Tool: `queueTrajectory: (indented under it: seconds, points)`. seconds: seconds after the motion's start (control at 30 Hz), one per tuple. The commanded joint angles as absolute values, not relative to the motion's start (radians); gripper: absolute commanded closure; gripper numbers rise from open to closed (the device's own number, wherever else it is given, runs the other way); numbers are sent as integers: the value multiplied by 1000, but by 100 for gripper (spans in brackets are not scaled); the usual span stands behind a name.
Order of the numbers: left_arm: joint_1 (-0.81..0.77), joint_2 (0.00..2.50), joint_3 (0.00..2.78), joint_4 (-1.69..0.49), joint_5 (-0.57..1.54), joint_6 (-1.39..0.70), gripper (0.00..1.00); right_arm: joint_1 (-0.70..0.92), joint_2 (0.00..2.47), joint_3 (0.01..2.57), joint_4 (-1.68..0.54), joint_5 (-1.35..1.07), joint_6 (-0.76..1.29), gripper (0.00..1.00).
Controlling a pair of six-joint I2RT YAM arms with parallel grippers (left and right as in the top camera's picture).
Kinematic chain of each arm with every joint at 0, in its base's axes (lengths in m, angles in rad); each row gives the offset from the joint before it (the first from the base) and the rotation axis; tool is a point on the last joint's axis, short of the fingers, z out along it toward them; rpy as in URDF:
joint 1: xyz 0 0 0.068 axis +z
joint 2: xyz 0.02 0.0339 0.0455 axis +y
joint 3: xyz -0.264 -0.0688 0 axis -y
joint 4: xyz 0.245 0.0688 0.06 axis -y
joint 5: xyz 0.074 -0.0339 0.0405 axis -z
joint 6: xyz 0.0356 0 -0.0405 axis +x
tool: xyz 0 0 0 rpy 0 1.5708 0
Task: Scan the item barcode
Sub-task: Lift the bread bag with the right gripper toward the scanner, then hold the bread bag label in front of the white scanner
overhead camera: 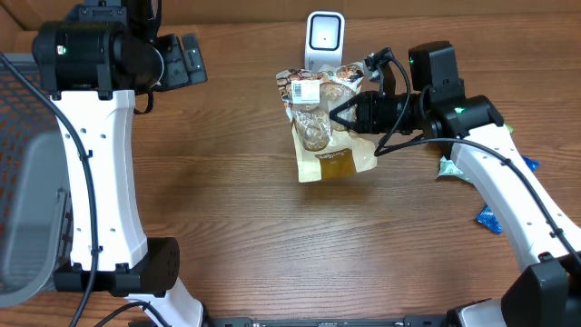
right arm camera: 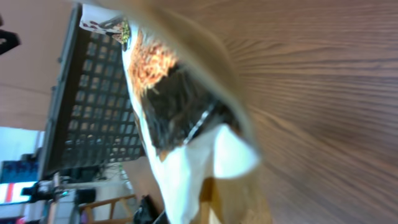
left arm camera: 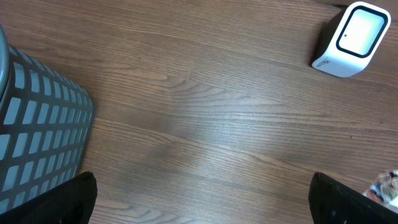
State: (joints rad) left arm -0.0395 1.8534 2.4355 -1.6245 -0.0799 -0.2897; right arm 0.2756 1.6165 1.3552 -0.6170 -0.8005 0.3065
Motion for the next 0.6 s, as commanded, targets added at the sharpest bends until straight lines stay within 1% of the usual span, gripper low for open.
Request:
queueTrajectory:
  seconds: [0.0,0.17,0.27,0.33,0.4,0.47,0.57]
  points:
    - [-53,1859,2443,-1623,-85,-303,0,285,1585,1378,-623,-608,273,96]
    - [-53,1859,2443,-1623,-85,-303,0,337,1586,1378,-645,-111,272,96]
    - [-53,1859,2443,-1623,-85,-303,0,377,1587,1378,-625,136,272,96]
    - [-53,1859,2443,-1623,-85,-303,1,397,1588,1378,-585,297,265,96]
    - [-53,1859,2443,-1623,-85,-303,0,411,1596,1378,-489,461,212,96]
    - [-53,1859,2443,-1623,-85,-303,0,411,1605,1378,-382,536,133,96]
    - [-53,1859,2443,-1623,-85,-303,0,411,1637,1378,-182,560,-41,96]
